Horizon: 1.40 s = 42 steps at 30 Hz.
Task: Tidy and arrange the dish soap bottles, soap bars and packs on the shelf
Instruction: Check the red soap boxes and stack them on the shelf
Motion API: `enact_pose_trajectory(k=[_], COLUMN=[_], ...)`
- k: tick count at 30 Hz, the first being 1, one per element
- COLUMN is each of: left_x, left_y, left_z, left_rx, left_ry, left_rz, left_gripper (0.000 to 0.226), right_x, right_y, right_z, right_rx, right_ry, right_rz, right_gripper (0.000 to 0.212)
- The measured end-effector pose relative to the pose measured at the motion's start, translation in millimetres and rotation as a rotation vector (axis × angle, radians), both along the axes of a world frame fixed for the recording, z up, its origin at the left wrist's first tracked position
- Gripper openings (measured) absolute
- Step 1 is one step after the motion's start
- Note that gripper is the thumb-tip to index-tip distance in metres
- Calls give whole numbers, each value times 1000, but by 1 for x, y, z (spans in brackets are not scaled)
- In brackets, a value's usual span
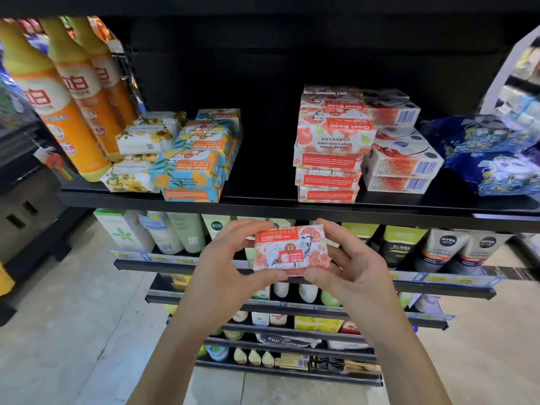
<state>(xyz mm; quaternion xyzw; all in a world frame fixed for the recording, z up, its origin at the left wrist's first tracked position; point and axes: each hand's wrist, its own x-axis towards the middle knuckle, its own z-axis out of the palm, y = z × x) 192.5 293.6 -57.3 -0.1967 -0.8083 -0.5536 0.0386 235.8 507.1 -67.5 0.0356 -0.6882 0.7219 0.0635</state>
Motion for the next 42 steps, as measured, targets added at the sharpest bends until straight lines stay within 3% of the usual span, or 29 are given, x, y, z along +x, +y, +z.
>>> enact_pose_trajectory(k=[4, 11, 16, 22, 30, 34, 42], left_x=[-6, -30, -46, -58, -64, -64, -98], left_y=[-7, -15, -5, 9, 24, 32, 56], left_z=[15, 46, 39, 22, 7, 4, 17], left_rx=[-52, -163, -171, -174, -103, -170, -228], left_ry=[15, 102, 107, 87, 204, 316, 284], left_rz=[36, 214, 282, 338, 414, 493, 531], left_gripper=[71, 75, 69, 69, 49, 35, 34], right_x=[-7, -31, -53, -61, -66, -67, -66], right_y=[13, 49, 56, 59, 61, 60, 59], right_z=[7, 7, -11, -17, -19, -21, -23], right_rx=[144, 785, 1033, 1030, 982, 963, 945], right_ry=[33, 143, 222, 254, 289, 305, 312], right_rz=[-48, -464, -622, -684, -708, -720, -723], right_gripper=[69, 61, 58, 47, 41, 40, 40])
